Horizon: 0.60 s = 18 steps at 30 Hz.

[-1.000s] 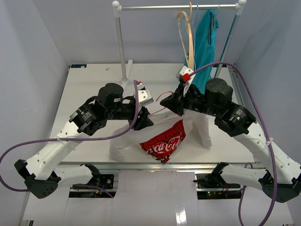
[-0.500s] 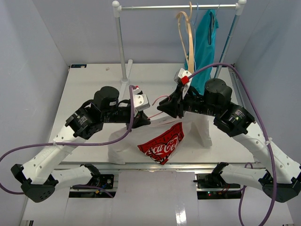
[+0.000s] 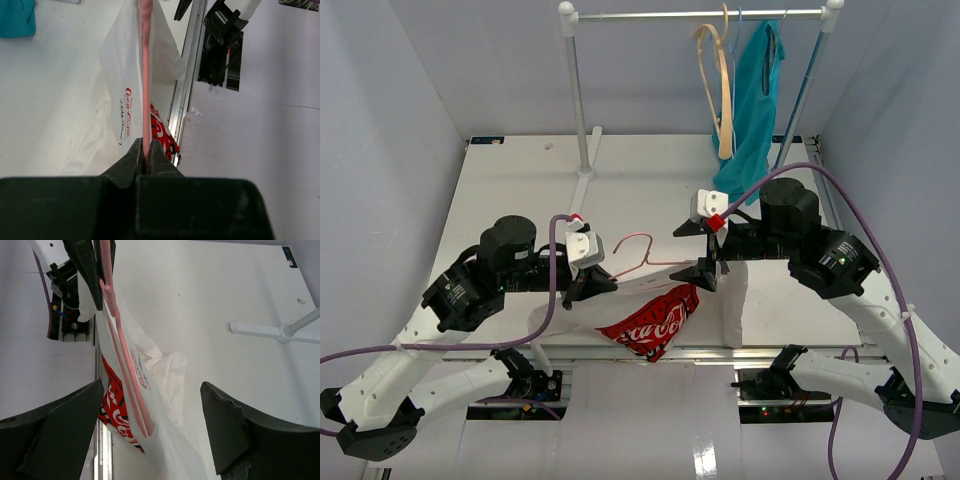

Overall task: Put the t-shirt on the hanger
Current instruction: Place the hanger at the clothesline.

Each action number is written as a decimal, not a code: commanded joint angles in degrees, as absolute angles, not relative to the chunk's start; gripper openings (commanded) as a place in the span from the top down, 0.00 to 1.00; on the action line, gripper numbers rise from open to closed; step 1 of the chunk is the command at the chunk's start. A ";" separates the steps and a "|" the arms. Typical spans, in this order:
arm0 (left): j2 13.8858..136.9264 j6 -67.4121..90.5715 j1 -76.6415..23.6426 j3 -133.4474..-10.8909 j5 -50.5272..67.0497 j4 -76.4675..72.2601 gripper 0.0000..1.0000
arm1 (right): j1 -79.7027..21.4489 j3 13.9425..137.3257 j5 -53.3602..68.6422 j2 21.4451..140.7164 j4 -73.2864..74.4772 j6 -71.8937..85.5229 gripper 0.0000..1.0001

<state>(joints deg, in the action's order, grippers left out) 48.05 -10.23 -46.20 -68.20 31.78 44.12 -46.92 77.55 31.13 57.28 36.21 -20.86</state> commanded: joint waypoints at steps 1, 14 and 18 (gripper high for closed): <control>45.60 -9.93 -46.23 -68.33 30.70 44.51 1.00 | -46.58 82.10 34.99 59.12 43.41 -25.78 0.17; 44.32 -9.55 -46.23 -68.26 31.57 44.74 1.00 | -46.17 81.03 32.18 62.67 49.13 -28.72 0.38; 43.16 -9.77 -46.23 -67.68 31.39 44.74 1.00 | -45.95 80.46 32.61 62.20 49.23 -28.69 0.56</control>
